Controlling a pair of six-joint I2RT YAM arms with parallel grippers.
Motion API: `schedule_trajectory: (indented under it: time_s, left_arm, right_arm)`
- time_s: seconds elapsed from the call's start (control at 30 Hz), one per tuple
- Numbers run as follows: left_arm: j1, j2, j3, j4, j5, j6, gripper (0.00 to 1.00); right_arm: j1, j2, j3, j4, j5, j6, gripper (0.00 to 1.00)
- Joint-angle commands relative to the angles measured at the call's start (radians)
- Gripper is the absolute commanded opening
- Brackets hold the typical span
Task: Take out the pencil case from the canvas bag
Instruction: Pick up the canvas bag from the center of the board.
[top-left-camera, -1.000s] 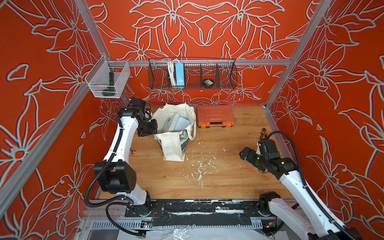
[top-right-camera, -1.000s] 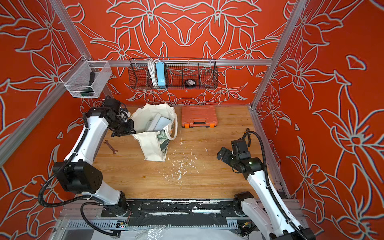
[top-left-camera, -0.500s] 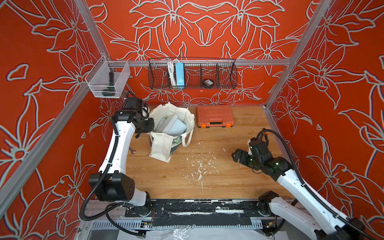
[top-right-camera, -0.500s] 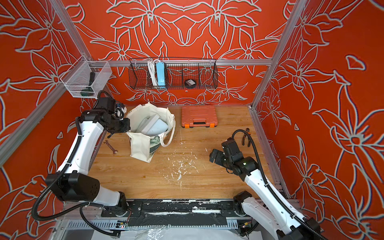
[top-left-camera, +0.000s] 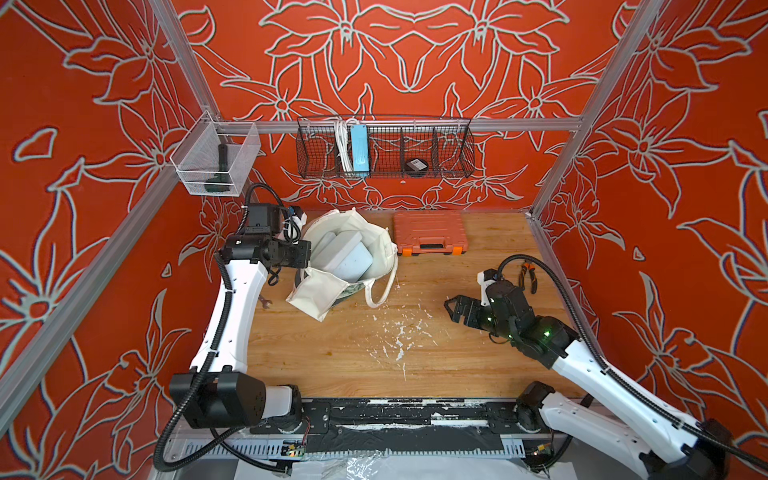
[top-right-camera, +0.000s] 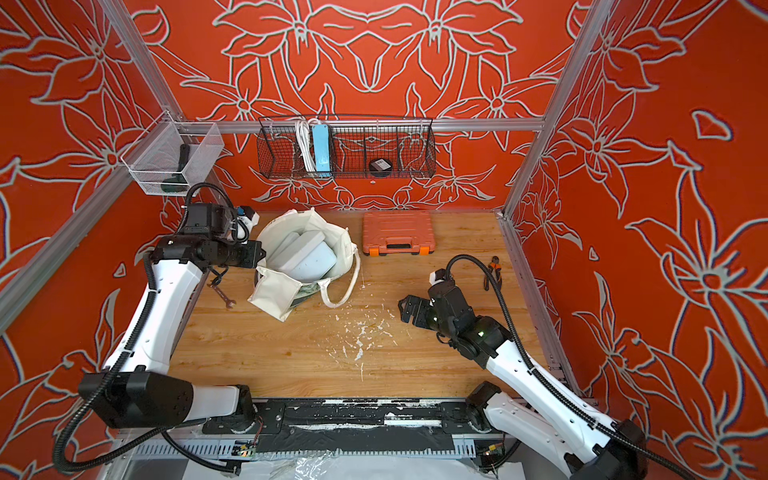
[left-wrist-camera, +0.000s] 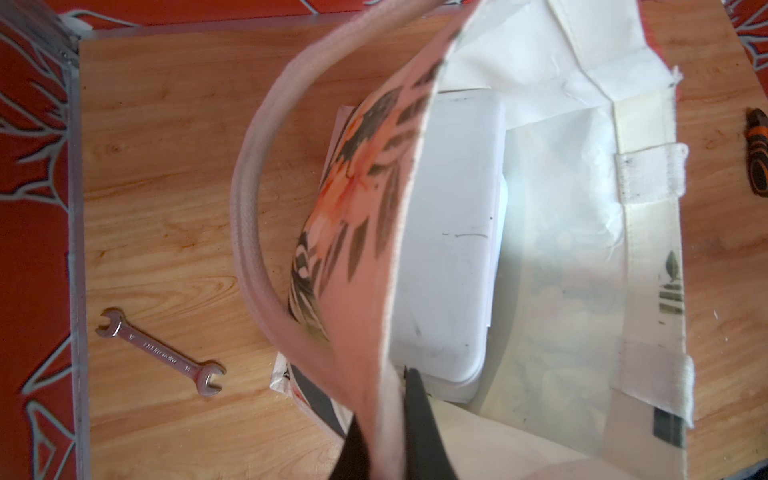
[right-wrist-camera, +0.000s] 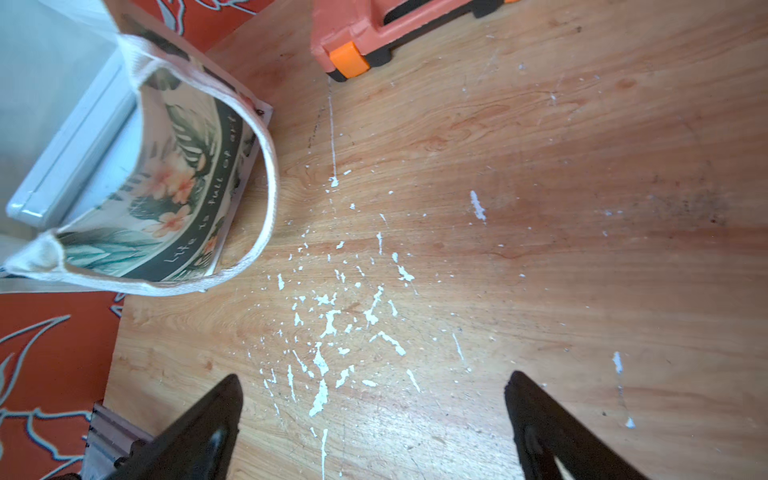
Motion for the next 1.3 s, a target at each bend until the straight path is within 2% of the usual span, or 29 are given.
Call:
schedule_trajectory:
  time_s: [0.0,0.2,0.3,0.67,0.83,1.0,1.1,1.27]
  left_arm:
    - [0.002,-0.081,-0.014,0.132,0.114,0.106,0.00]
    - [0.002,-0.130,-0.058,0.161,0.142,0.153,0.00]
    - [0.002,-0.148,-0.074,0.151,0.221,0.163,0.00]
    - [0.000,-0.201,-0.160,0.159,0.363,0.038,0.00]
    - [-0.001,-0.241,-0.214,0.167,0.416,0.049,0.00]
    - [-0.001,-0.289,-0.262,0.137,0.417,0.100,0.00]
    - [-0.002,-0.314,-0.308,0.166,0.415,0.055,0.00]
    - [-0.001,-0.374,-0.399,0.231,0.482,-0.027,0.00]
  right_arm:
    - [0.065,0.017,0.022,0.105,0.075,0.014,0.99]
    - [0.201,0.132,0.092,0.186,0.147,0.006,0.99]
    - [0.273,0.206,0.143,0.228,0.198,-0.004,0.99]
    - [0.478,0.485,0.331,0.390,0.293,0.005,0.99]
    - [0.506,0.584,0.333,0.497,0.274,0.066,0.98]
    - [0.516,0.626,0.318,0.556,0.303,0.148,0.98]
    - [0.519,0.661,0.353,0.487,0.342,0.210,0.98]
    - [0.533,0.692,0.320,0.567,0.373,0.302,0.98]
